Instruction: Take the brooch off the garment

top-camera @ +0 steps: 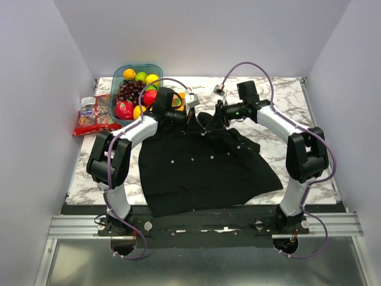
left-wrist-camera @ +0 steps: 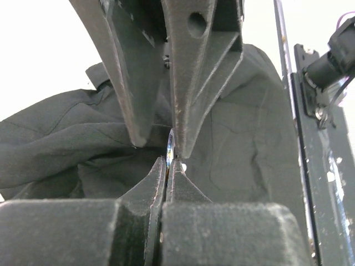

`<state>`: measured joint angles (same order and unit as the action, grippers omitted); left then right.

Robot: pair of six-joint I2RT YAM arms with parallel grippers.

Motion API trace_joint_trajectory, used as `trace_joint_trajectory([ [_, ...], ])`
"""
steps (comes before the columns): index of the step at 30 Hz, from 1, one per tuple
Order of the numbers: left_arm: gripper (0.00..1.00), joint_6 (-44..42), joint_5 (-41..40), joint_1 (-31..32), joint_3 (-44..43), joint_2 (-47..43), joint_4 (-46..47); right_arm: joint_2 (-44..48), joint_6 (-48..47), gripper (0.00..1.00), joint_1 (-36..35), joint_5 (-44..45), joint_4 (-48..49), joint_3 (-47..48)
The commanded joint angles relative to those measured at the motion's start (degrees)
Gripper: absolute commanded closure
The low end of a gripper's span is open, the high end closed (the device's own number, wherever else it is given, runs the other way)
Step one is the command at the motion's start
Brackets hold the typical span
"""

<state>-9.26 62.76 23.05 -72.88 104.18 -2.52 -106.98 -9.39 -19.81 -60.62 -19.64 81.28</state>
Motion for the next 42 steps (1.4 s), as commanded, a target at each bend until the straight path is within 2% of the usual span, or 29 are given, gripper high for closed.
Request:
trace_joint_trajectory([
  [1, 1.0, 9.0, 1.4, 0.2, 3.1, -0.2, 10.1, 3.4, -2.5, 0.51, 0.8, 3.1, -2.9, 0.6],
  [5, 1.0, 14.3, -2.1, 0.2, 5.2, -1.7, 14.8, 4.5, -6.6, 0.47, 0.9, 4.0, -5.8, -0.5],
  [6, 1.0, 17.9, -4.2, 0.2, 6.9, -2.0, 16.6, 4.8, -6.7, 0.47, 0.9, 4.4, -5.8, -0.9],
  [9, 1.0, 28.3, -8.5, 0.2, 11.3, -3.5, 27.1, 5.5, -6.7, 0.46, 0.8, 8.2, -5.8, -2.3],
  [12, 1.0, 34.3, -12.6, 0.6, 14.2, -4.2, 36.9, 6.2, -6.2, 0.47, 0.8, 13.3, -5.7, -4.0],
  [17, 1.0, 38.8, -13.9, 0.8, 15.6, -4.0, 40.6, 7.4, -6.3, 0.53, 0.9, 12.5, -5.9, -7.3],
  [20, 1.0, 41.4, -14.2, 0.8, 16.4, -3.5, 43.7, 7.6, -6.1, 0.66, 0.5, 11.8, -5.9, -8.9],
  [22, 1.0, 41.9, -14.0, 0.9, 16.5, -3.2, 44.7, 7.9, -6.0, 0.7, 0.0, 11.7, -5.8, -9.7],
  [26, 1.0, 41.4, -13.0, 0.9, 16.1, -3.0, 44.5, 8.4, -5.6, 0.7, -0.2, 12.6, -5.5, -9.4],
  [27, 1.0, 40.5, -12.8, 0.9, 15.9, -3.1, 44.2, 8.5, -5.5, 0.69, -0.3, 13.3, -5.6, -8.9],
  [31, 1.0, 37.7, -11.6, 0.9, 15.8, -3.5, 41.5, 9.9, -5.9, 0.51, 0.8, 12.6, -5.6, -6.5],
  [34, 1.0, 37.0, -10.7, 1.0, 16.4, -4.0, 41.4, 9.5, -5.4, 0.46, 0.9, 9.4, -5.5, -5.0],
  [39, 1.0, 36.4, -9.3, 1.4, 16.3, -4.2, 41.5, 8.1, -3.1, 0.47, 1.0, 5.0, -4.4, -4.9],
  [42, 1.0, 36.2, -8.4, 1.5, 16.3, -4.2, 41.6, 7.8, -2.8, 0.49, 1.0, 5.9, -3.9, -4.6],
])
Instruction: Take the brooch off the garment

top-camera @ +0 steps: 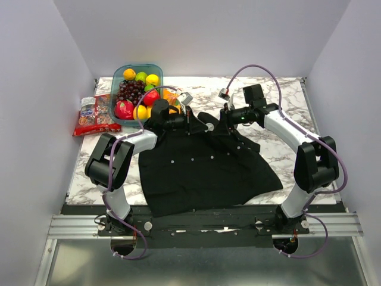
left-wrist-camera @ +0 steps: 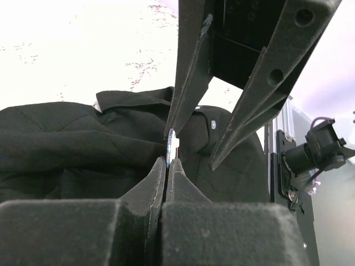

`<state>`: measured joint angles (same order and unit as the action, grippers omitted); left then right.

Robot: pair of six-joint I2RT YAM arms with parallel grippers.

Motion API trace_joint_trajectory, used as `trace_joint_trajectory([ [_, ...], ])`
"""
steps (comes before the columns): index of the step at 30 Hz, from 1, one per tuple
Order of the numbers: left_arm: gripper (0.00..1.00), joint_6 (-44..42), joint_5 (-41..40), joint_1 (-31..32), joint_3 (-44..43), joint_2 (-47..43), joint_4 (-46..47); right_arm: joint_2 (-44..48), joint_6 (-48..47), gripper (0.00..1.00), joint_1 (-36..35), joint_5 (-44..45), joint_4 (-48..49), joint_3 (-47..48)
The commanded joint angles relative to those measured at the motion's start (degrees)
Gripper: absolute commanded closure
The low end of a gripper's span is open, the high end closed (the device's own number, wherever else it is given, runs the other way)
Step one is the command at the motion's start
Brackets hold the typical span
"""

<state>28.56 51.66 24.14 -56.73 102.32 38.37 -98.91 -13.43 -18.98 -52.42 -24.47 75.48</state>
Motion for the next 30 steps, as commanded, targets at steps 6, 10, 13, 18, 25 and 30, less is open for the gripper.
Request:
trace_joint_trajectory([
  [6, 1.0, -1.5, 4.0, 0.5, 0.1, -2.4, 1.2, -2.2, 2.3, 0.56, 0.2, -2.5, 1.8, 3.2],
  [10, 1.0, -1.5, 4.2, 0.6, 0.0, -2.2, 1.4, -3.2, 3.1, 0.64, 0.2, -2.8, 2.3, 4.0],
  [13, 1.0, -1.5, 4.2, 0.6, -0.1, -2.3, 1.4, -3.7, 3.4, 0.67, 0.2, -2.9, 2.5, 4.0],
  [18, 1.0, -1.4, 4.4, 0.6, -0.3, -2.0, 1.4, -4.0, 3.8, 0.71, 0.2, -3.4, 2.8, 3.8],
  [25, 1.0, -0.7, 4.9, 0.6, -0.7, -1.6, 2.1, -4.4, 5.5, 0.77, 0.1, 0.9, 3.6, 4.0],
  [30, 1.0, -0.7, 5.6, 0.7, -0.9, -1.3, 2.1, -5.1, 5.9, 0.82, 0.0, 5.7, 3.8, 5.0],
])
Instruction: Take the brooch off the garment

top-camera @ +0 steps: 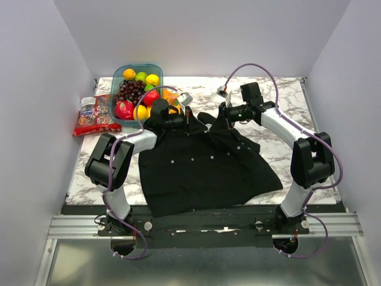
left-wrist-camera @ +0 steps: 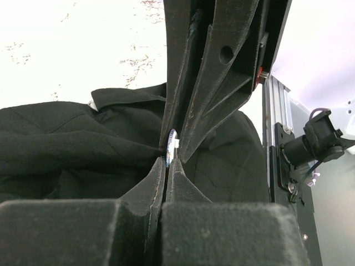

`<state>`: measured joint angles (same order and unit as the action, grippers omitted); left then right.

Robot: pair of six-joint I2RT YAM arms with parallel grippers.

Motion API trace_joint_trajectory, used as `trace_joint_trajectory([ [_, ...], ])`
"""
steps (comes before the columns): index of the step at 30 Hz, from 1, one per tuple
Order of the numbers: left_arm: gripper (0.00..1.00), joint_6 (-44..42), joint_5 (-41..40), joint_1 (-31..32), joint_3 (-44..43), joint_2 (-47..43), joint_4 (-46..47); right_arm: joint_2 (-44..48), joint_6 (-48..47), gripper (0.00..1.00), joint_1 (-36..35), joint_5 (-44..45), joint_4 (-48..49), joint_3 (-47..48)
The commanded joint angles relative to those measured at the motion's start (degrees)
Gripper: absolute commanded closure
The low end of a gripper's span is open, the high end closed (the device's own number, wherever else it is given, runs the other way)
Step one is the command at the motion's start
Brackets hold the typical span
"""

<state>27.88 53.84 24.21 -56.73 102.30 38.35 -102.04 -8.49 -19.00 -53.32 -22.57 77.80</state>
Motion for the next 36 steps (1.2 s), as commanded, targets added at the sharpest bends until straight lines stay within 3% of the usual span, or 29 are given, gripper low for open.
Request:
trace_joint_trajectory([
  [1, 1.0, -0.5, 3.7, 0.8, -1.2, -1.4, 1.8, -2.1, 1.1, 0.83, 0.0, 7.3, 2.0, 2.9],
  [8, 1.0, -6.1, 4.6, 2.4, -4.2, -0.8, -3.8, -4.5, 6.5, 0.87, -1.3, 13.7, 3.1, 6.9],
  [12, 1.0, -7.9, 4.8, 2.9, -5.1, -1.0, -5.7, -5.4, 10.9, 0.88, -2.7, 26.1, 1.9, 9.0],
  [15, 1.0, -9.5, 4.9, 3.2, -5.1, -1.2, -6.7, -5.9, 14.5, 0.88, -3.2, 30.2, 1.4, 10.0],
  [22, 1.0, -15.9, 2.3, 4.6, -7.0, -1.1, -15.5, -6.8, 22.4, 0.78, -4.3, 34.3, 1.1, 15.1],
  [26, 1.0, -17.9, -2.6, 4.7, -6.0, -1.9, -18.8, -3.2, 23.3, 0.73, -2.4, 28.6, 1.8, 17.2],
  [31, 1.0, -16.9, -8.2, 3.7, -5.7, -2.1, -20.9, 3.6, 19.4, 0.59, 0.6, 13.4, 3.3, 14.7],
  [36, 1.0, -14.5, -6.1, 2.0, -5.4, -1.8, -18.8, 8.3, 12.6, 0.55, 1.7, 13.8, 3.1, 8.6],
])
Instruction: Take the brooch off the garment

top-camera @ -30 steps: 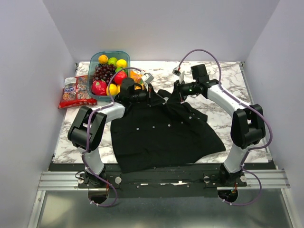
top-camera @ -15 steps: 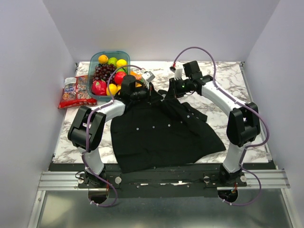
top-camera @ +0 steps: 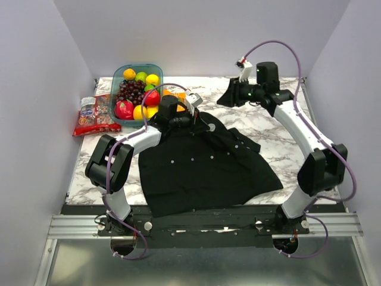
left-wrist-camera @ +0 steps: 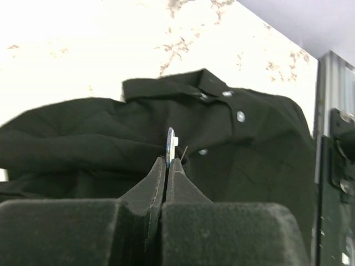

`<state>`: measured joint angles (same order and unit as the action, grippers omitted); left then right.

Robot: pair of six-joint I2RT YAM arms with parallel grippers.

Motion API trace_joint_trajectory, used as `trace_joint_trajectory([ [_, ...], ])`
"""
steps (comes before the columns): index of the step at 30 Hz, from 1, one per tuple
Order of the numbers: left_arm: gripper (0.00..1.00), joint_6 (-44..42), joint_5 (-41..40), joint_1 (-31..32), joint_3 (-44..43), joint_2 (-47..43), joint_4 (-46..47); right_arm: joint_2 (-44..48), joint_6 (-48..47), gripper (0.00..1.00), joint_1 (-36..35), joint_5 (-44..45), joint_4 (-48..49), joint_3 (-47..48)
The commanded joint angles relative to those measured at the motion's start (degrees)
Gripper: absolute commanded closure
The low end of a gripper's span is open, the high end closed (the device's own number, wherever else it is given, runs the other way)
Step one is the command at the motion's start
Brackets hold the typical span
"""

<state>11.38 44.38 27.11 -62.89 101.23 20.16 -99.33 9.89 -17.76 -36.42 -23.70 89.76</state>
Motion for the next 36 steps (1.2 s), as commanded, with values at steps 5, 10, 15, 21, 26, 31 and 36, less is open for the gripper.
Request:
trace_joint_trajectory([
  [5, 1.0, 5.9, 6.1, -2.2, 1.8, -0.1, 6.0, 5.9, -15.9, 0.54, 0.4, -4.6, 3.9, -9.6],
  [10, 1.0, 4.4, 7.8, -2.2, 0.8, -0.2, 5.3, 4.2, -24.6, 0.55, 0.4, -5.3, 1.0, -12.0],
  [15, 1.0, -11.0, 9.4, -2.2, -3.5, -0.8, -7.5, 3.8, -35.3, 0.5, 0.4, -10.3, -2.7, -14.3],
  [21, 1.0, -38.4, 4.5, -1.8, -12.2, -1.0, -34.2, 3.3, -41.2, 0.45, 0.4, -11.4, -4.3, -16.7],
  [26, 1.0, -69.1, -6.1, 0.6, -14.6, -1.8, -47.5, 4.0, -40.8, 0.45, 0.4, -8.7, -4.2, -17.2],
  [31, 1.0, -89.5, -25.1, 4.6, -4.5, -5.1, -36.0, 6.1, -39.4, 0.45, 0.4, -7.1, -3.5, -17.6],
  [36, 1.0, -74.6, -25.9, 2.8, -11.9, -4.8, -38.1, 8.1, -38.3, 0.45, 0.4, -6.4, -3.5, -18.1],
])
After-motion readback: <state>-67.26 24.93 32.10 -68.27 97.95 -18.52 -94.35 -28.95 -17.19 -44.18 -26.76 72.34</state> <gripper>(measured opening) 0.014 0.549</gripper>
